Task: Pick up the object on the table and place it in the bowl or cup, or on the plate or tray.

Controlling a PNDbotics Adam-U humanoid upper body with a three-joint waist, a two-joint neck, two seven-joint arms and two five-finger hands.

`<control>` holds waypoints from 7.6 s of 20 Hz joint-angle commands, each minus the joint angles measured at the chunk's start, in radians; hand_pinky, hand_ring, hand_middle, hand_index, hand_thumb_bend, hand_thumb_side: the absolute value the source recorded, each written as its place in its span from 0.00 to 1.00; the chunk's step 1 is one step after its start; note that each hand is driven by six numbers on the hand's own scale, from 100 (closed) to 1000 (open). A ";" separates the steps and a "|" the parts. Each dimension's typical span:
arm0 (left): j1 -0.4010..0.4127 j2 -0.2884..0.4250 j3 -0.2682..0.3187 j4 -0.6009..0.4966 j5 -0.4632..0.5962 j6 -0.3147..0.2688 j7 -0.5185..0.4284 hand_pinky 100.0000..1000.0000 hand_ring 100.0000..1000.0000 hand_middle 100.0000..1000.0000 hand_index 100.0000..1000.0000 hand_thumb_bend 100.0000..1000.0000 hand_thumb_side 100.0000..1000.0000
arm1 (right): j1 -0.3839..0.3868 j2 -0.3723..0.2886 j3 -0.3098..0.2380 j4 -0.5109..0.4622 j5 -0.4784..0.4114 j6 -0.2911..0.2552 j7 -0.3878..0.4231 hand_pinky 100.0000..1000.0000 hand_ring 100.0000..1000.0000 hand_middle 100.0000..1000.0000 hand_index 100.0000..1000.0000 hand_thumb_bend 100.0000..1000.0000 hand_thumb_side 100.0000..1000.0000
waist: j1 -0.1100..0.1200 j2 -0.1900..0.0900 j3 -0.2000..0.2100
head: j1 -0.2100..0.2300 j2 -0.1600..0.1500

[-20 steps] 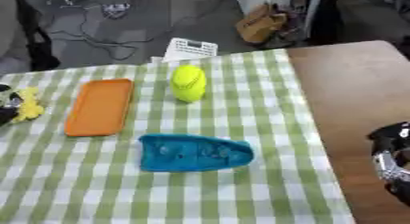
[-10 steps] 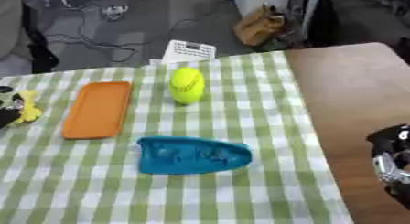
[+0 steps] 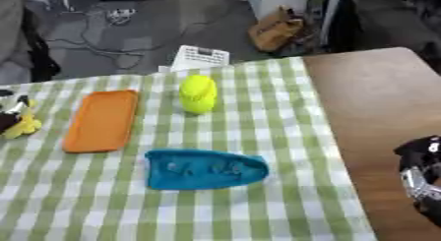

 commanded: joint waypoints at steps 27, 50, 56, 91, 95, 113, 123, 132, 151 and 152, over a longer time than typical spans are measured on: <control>0.021 0.045 -0.054 0.115 -0.054 0.033 0.016 0.75 0.79 0.88 0.96 0.18 0.65 | -0.010 -0.005 -0.011 -0.024 -0.004 -0.003 -0.003 0.30 0.49 0.59 0.67 0.00 0.56 | 0.004 0.020 -0.002 | 0.000 -0.017; 0.036 0.023 -0.056 0.144 -0.098 0.075 -0.018 0.44 0.37 0.36 0.50 0.00 0.15 | -0.018 0.006 -0.014 -0.024 -0.006 0.001 -0.004 0.30 0.49 0.59 0.67 0.00 0.56 | 0.000 0.037 -0.014 | -0.007 -0.025; 0.036 0.026 -0.053 0.141 -0.058 0.060 -0.002 0.43 0.33 0.27 0.40 0.00 0.17 | -0.017 0.005 -0.016 -0.024 -0.006 0.002 -0.004 0.30 0.49 0.59 0.67 0.00 0.56 | -0.005 0.027 -0.009 | -0.008 -0.024; 0.072 -0.001 -0.218 -0.448 -0.389 -0.311 -0.101 0.57 0.54 0.44 0.54 0.11 0.11 | 0.000 -0.009 -0.023 -0.024 -0.001 0.010 0.000 0.30 0.49 0.59 0.67 0.00 0.56 | -0.020 -0.043 0.042 | -0.021 -0.013; 0.079 -0.014 -0.225 -0.441 -0.453 -0.375 -0.173 0.59 0.58 0.48 0.58 0.11 0.16 | 0.000 -0.009 -0.023 -0.024 -0.002 0.010 -0.001 0.30 0.49 0.59 0.67 0.00 0.56 | -0.021 -0.046 0.046 | -0.021 -0.011; 0.160 -0.029 -0.113 -0.584 -0.237 -0.426 -0.265 0.78 0.74 0.82 0.86 0.00 0.92 | 0.007 -0.011 -0.025 -0.024 -0.002 0.012 0.001 0.31 0.49 0.59 0.67 0.00 0.55 | -0.044 -0.063 0.076 | -0.028 -0.001; 0.452 -0.035 0.064 -1.108 0.981 -0.258 -0.479 0.68 0.65 0.74 0.81 0.06 0.95 | 0.014 -0.011 -0.041 -0.024 0.000 0.014 -0.014 0.31 0.49 0.59 0.67 0.00 0.56 | -0.060 -0.049 0.154 | -0.029 0.033; 0.481 -0.143 0.119 -1.306 1.152 -0.091 -0.548 0.66 0.64 0.73 0.81 0.07 0.92 | 0.004 -0.005 -0.043 -0.024 0.005 0.016 -0.024 0.31 0.49 0.59 0.67 0.00 0.56 | -0.071 -0.035 0.188 | -0.006 0.054; 0.479 -0.183 0.114 -1.348 1.169 -0.049 -0.561 0.65 0.62 0.71 0.79 0.05 0.90 | -0.002 -0.002 -0.044 -0.024 0.006 0.014 -0.036 0.30 0.49 0.60 0.58 0.00 0.55 | -0.076 -0.024 0.186 | -0.009 0.071; 0.479 -0.184 0.114 -1.349 1.170 -0.050 -0.563 0.65 0.62 0.71 0.78 0.05 0.89 | 0.000 -0.002 -0.044 -0.024 0.007 0.012 -0.036 0.30 0.49 0.60 0.57 0.00 0.55 | -0.076 -0.024 0.189 | -0.012 0.074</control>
